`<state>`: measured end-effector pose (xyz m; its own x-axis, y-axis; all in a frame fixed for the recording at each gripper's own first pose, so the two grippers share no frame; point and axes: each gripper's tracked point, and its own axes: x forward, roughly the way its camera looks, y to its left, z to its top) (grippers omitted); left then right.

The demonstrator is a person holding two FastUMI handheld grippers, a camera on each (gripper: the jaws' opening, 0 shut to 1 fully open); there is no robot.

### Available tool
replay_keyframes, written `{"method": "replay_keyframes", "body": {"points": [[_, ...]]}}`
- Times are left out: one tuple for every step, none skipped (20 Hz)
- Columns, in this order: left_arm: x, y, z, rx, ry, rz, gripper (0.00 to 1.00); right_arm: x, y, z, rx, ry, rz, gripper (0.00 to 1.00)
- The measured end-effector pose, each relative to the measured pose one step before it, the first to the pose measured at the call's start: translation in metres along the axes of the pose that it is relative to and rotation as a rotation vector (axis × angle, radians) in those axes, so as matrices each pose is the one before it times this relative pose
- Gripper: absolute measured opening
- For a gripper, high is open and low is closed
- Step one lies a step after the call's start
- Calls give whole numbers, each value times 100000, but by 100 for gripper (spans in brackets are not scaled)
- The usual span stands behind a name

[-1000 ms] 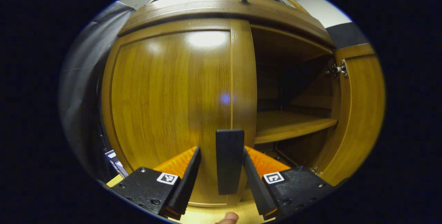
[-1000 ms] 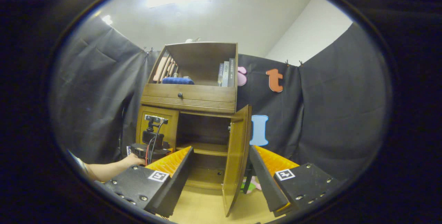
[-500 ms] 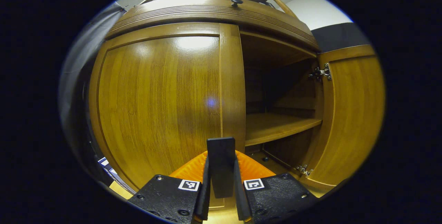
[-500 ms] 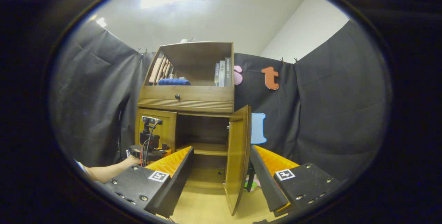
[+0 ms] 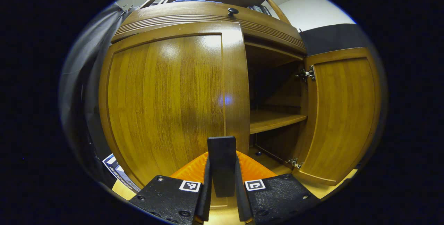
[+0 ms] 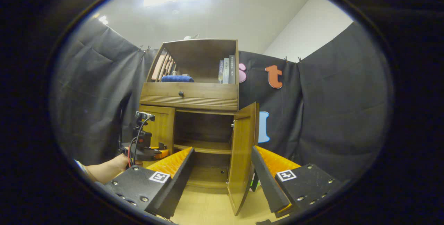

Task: Open the right door of the double-door shoe cabinet with the right hand, and open the left door with the left hand.

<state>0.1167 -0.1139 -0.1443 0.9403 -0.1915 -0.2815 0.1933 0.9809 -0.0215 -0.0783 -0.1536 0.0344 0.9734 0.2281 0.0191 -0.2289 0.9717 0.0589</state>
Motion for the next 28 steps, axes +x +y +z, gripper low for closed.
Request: {"method": "replay_keyframes", "body": {"points": [[-432,-61,-44,185,351,-830,31,24,407,-89,-54,170,625,96],[-797,23,-105,219,23,-693,34,44,422,-147,98,107,698,96],[-666,58,50,-303,-70,-580,34,155,532,-112,257,8,1000,96],[-583,55,108,-130,44,-630,34,144,435,-61,255,-47,800,96],[-497,89,-42,-329,134,-565,34,-31,373,-95,324,-150,736,96],[-319,-29,-15,-352,93,-393,34,21,389,-133,265,-30,740,96],[-505,4,-32,-66,475,-389,34,-57,279,-174,37,-96,494,96],[-556,53,182,83,-105,-423,34,4,228,-132,-69,-136,268,96],[-411,70,35,-318,20,-478,34,-109,203,-190,213,-181,146,96],[-463,2,23,-365,-460,-396,33,66,145,-213,252,67,-72,96],[-377,84,10,-219,53,-336,34,-59,127,-166,380,100,238,96],[-526,25,29,176,-74,-353,33,86,177,-149,655,93,495,96],[-450,80,70,312,-105,-392,34,-3,178,-93,488,-56,420,96],[-502,33,-32,602,-176,-402,31,27,148,-63,55,28,302,96],[-349,76,70,309,-495,-251,31,-89,-31,-79,-391,-168,-384,96],[-391,65,-27,573,-179,-290,32,78,-374,-95,-1207,-311,-1045,96],[-342,64,51,15,-380,-94,33,-31,-94,-88,-1439,-214,-987,98],[-369,132,15,80,-214,7,33,142,105,-114,-1212,47,-253,96],[-329,105,36,18,-133,29,33,109,170,-68,-851,223,190,94],[-294,101,46,-212,-175,74,33,167,242,-96,-234,232,483,96],[-290,62,-6,-36,-112,120,32,158,238,-39,250,78,863,96],[-295,100,23,129,68,76,32,67,369,-61,395,-55,779,96],[-305,111,12,78,11,47,32,-76,314,-98,261,52,569,96],[-273,70,34,-13,-29,122,32,29,322,-179,39,261,586,96],[-233,128,-25,399,82,138,32,287,242,-129,35,287,652,96],[-250,136,-20,334,99,182,32,218,153,-227,76,430,550,96],[-252,125,61,108,-93,136,33,77,152,-73,9,476,551,96],[-215,46,-37,188,48,84,31,21,124,-76,45,210,386,96]]}}
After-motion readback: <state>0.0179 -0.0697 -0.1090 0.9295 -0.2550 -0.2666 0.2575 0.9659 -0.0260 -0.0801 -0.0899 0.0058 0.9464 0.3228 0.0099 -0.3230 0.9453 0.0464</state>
